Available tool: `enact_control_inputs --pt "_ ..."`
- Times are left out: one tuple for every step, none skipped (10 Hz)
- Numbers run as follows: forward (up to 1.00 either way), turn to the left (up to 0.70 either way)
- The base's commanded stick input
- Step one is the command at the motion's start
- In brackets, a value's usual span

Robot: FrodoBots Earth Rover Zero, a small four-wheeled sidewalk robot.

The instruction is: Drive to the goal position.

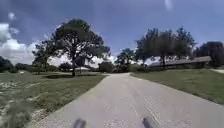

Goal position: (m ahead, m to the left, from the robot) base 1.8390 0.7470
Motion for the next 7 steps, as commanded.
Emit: enact_control_inputs --pt "0.70 0.00" --pt "0.70 0.00" --pt "0.70 0.00" --pt "0.70 0.00" --pt "0.70 0.00" --pt "0.70 0.00" --pt "0.70 0.00"
